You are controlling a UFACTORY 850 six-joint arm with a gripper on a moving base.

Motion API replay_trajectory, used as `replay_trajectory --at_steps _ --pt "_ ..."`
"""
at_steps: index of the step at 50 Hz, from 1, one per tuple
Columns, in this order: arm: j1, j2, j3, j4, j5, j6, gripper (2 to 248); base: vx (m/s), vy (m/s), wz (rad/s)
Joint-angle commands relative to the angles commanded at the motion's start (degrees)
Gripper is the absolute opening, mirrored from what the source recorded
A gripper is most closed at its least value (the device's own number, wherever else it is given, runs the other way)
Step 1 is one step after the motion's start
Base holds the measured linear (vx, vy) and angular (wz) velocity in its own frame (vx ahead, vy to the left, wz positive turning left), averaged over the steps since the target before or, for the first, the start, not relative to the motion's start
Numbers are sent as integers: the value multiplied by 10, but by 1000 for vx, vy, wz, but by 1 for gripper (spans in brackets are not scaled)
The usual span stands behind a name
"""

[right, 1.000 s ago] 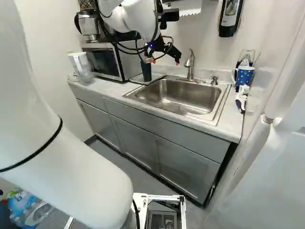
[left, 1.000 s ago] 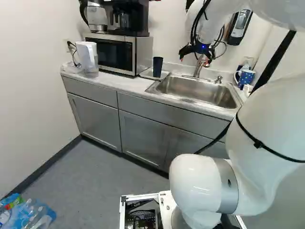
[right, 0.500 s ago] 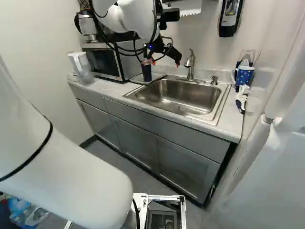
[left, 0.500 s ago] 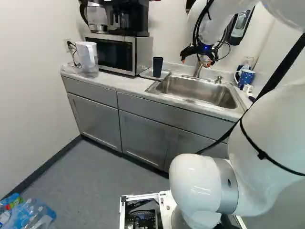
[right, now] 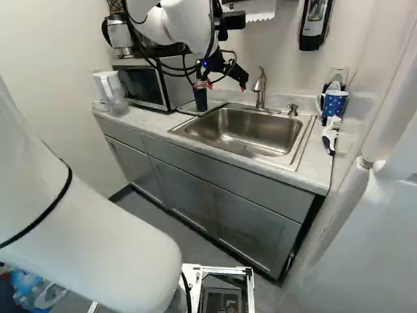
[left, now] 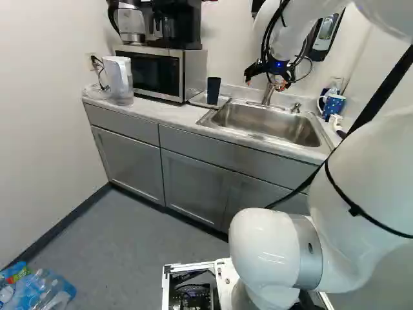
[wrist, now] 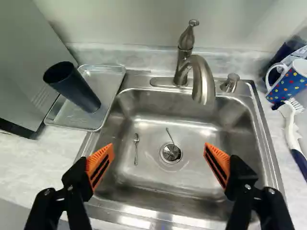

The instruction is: Rinse the cup and place it in the tray

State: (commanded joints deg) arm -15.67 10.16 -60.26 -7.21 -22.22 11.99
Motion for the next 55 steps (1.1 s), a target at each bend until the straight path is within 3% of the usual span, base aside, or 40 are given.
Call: replay_trajectory --at_steps 55 --pt "0 0 0 0 0 0 247 -6 2 1"
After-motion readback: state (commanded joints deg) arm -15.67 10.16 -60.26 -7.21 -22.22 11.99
